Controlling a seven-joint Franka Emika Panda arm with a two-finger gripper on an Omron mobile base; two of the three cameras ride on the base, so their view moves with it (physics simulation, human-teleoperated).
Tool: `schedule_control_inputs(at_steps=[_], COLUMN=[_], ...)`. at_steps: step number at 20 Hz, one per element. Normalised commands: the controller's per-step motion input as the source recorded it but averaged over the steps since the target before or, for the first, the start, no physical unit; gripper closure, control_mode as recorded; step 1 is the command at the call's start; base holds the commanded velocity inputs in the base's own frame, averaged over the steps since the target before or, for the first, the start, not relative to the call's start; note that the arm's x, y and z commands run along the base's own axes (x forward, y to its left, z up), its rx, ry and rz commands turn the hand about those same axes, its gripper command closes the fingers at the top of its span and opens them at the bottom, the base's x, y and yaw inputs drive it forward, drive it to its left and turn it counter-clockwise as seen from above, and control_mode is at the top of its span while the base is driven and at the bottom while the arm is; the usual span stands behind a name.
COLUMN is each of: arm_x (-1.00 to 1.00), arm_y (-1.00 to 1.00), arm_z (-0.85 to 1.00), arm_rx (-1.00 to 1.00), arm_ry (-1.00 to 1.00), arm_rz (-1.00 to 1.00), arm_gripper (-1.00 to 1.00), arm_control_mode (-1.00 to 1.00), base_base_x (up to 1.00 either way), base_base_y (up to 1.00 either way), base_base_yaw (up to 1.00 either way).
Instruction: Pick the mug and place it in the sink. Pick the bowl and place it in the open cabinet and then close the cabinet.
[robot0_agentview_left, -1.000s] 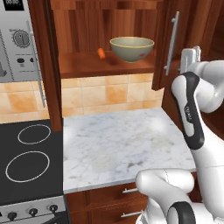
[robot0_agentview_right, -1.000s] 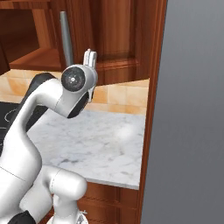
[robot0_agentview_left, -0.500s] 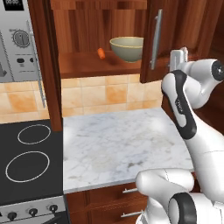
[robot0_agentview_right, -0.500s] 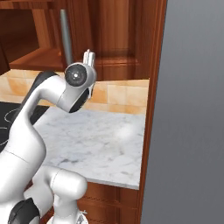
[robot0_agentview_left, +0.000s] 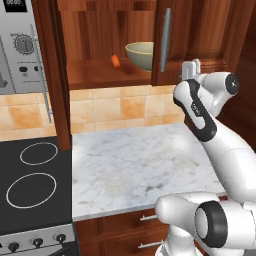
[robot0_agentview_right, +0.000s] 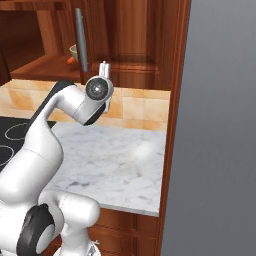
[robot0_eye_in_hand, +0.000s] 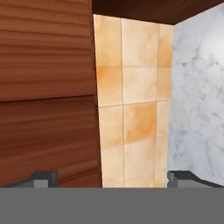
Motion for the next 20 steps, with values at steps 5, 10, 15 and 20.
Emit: schedule_control_inputs(at_steps=[5, 10, 15, 20], arm_x=[0.8, 0.89, -0.44, -0.96], arm_y=[0.16, 0.13, 0.02, 0.17], arm_z=[-0.44, -0.31, -0.31, -0.21], arm_rx=[0.0, 0.0, 0.02, 0.01], arm_ry=[0.02, 0.04, 0.32, 0.31], arm_rz=[0.05, 0.03, 0.01, 0.0], arm_gripper=[-1.0, -1.0, -1.0, -1.0], arm_control_mode=[-1.0, -1.0, -1.0, -1.0], base_base_x=[0.0, 0.0, 0.0, 0.0], base_base_y=[0.0, 0.0, 0.0, 0.0], base_base_yaw=[0.0, 0.0, 0.0, 0.0])
